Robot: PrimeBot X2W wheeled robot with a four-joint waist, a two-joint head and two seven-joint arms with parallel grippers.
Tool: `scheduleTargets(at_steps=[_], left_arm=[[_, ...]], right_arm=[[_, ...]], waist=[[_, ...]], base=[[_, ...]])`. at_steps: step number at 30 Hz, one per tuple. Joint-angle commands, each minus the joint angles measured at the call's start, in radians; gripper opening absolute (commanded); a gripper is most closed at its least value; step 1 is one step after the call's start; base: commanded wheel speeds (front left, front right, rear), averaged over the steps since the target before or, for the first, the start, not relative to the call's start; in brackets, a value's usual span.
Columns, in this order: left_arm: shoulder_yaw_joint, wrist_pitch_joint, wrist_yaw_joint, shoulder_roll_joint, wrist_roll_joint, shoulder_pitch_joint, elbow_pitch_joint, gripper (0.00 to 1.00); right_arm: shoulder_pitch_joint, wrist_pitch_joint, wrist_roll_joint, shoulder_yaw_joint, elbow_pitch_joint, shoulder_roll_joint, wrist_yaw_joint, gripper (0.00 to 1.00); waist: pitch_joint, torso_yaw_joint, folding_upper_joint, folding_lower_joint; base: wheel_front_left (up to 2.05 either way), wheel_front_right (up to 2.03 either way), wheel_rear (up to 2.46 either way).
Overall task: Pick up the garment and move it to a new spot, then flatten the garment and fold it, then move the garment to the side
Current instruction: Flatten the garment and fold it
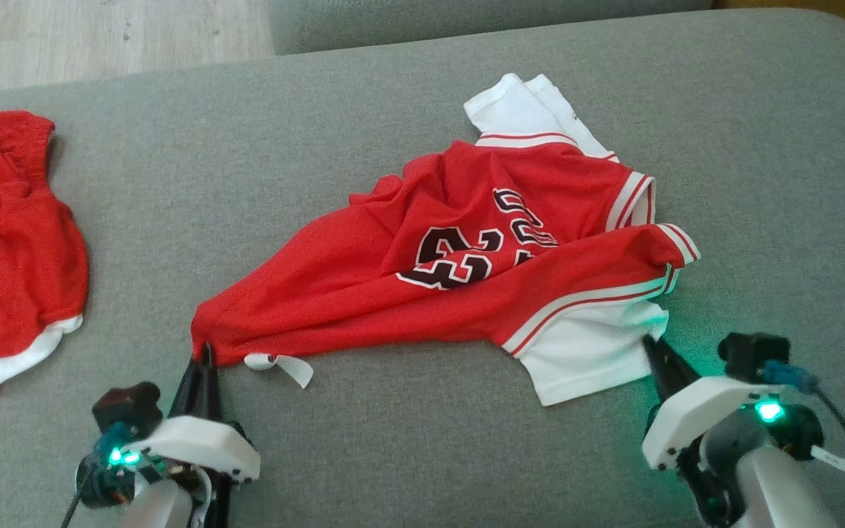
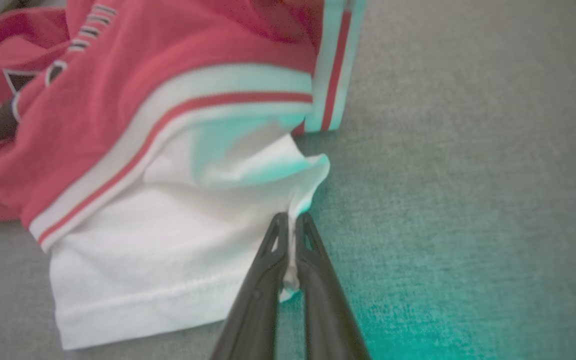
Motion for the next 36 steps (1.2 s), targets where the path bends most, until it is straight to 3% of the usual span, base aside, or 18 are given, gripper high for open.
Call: scheduleTargets(at_steps=[1, 6, 12, 18, 23, 25, 28, 32, 36], left_arm=[[0.032, -0.013, -0.005, 0.01, -0.012, -0.023, -0.034, 0.0], [0.108, -0.037, -0.06, -0.009, -0.124, 0.002, -0.219, 0.0], [0.181, 0.07, -0.084, -0.021, -0.328, 0.052, -0.63, 0.0], [0.2, 0.236, -0.018, 0.006, -0.449, 0.061, -1.027, 0.0], [0.193, 0.345, 0.055, 0.011, -0.527, 0.021, -1.19, 0.0], [0.191, 0.384, 0.078, 0.023, -0.543, -0.011, -1.186, 0.0], [0.198, 0.42, 0.103, 0.036, -0.556, -0.087, -1.104, 0.0], [0.226, 0.399, 0.099, 0.066, -0.513, -0.274, -0.901, 0.0], [0.25, 0.302, 0.078, 0.089, -0.433, -0.514, -0.672, 0.0]], right_arm=[[-0.017, -0.014, 0.007, 0.014, -0.041, -0.005, 0.008, 0.0], [0.005, -0.014, 0.046, -0.024, -0.227, -0.005, 0.008, 0.0], [0.041, 0.078, 0.077, -0.063, -0.564, -0.005, 0.008, 0.0], [0.051, 0.167, 0.107, -0.118, -0.855, -0.005, 0.008, 0.0], [-0.003, 0.225, 0.103, -0.158, -1.013, -0.008, 0.008, 0.0], [-0.052, 0.247, 0.113, -0.163, -1.02, -0.02, 0.008, 0.0], [-0.162, 0.283, 0.159, -0.152, -0.924, -0.046, 0.008, 0.0], [-0.405, 0.257, 0.215, -0.086, -0.674, -0.079, 0.008, 0.0], [-0.706, 0.114, 0.179, -0.031, -0.386, -0.121, 0.008, 0.0]], waist=[[-0.004, -0.001, 0.0, 0.0], [-0.027, -0.008, 0.0, 0.0], [-0.057, -0.017, 0.0, 0.0], [-0.076, -0.019, 0.0, 0.0], [-0.068, -0.023, 0.0, 0.0], [-0.048, -0.025, 0.0, 0.0], [0.005, -0.031, 0.0, 0.0], [0.106, -0.048, 0.0, 0.0], [0.185, -0.054, 0.0, 0.0]], base=[[0.0, 0.0, 0.0], [0.0, 0.0, 0.0], [0.0, 0.0, 0.0], [0.0, 0.0, 0.0], [0.0, 0.0, 0.0], [0.0, 0.0, 0.0], [0.0, 0.0, 0.0], [0.0, 0.0, 0.0], [0.0, 0.0, 0.0]])
